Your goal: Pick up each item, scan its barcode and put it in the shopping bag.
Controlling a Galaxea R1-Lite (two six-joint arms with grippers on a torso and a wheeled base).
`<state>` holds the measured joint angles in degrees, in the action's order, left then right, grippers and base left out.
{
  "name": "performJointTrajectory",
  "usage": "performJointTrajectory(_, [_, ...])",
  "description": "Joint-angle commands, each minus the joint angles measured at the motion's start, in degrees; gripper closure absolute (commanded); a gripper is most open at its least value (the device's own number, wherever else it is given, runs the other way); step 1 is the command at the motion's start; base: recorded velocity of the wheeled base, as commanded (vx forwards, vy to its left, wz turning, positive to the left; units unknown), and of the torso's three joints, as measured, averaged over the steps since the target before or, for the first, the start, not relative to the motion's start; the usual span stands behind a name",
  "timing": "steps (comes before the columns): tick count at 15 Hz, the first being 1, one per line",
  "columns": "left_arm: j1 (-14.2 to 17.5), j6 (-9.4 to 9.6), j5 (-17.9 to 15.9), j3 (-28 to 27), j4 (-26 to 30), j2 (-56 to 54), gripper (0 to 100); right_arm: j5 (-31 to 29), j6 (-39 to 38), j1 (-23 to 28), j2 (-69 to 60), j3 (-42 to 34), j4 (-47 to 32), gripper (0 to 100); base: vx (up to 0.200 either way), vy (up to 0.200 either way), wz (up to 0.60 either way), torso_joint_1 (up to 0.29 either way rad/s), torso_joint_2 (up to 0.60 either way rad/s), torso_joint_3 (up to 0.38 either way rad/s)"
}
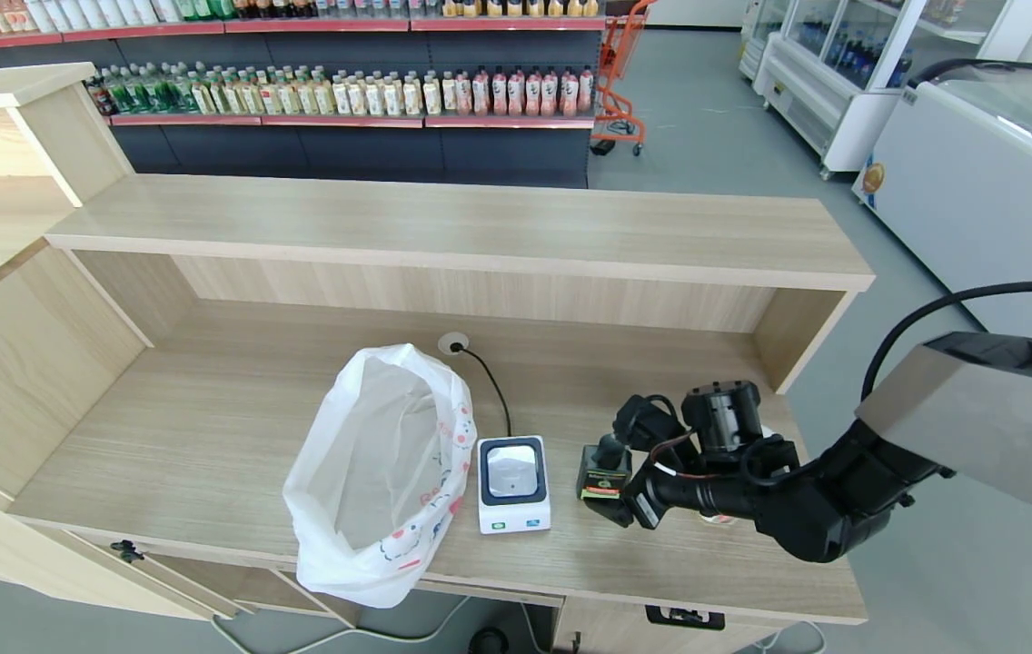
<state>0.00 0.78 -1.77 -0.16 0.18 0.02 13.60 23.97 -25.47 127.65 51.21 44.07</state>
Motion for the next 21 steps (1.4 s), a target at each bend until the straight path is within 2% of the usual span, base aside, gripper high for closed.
performJointTrajectory(1, [0.0,0.01,0.0,0.1,0.0,0.1,100,0.1,0.2,-0.2,1.8,1.0,0.1,0,0.000,0.000,0.00,0.000,0.00,0.000])
performJointTrajectory(5, [0.0,0.01,0.0,0.0,0.0,0.1,100,0.0,0.2,-0.2,3.7,2.2,2.9,0,0.000,0.000,0.00,0.000,0.00,0.000])
performJointTrajectory(6, [0.0,0.01,0.0,0.1,0.0,0.1,100,0.0,0.2,-0.2,4.1,2.9,3.1,100,0.000,0.000,0.00,0.000,0.00,0.000])
performJointTrajectory(12, [0.0,0.01,0.0,0.1,0.0,0.1,100,-0.2,2.3,-0.3,6.0,3.3,3.2,100,0.000,0.000,0.00,0.000,0.00,0.000])
performJointTrajectory(21, [0.0,0.01,0.0,0.1,0.0,0.1,100,-0.2,1.9,0.5,3.0,-0.8,4.3,100,0.000,0.000,0.00,0.000,0.00,0.000])
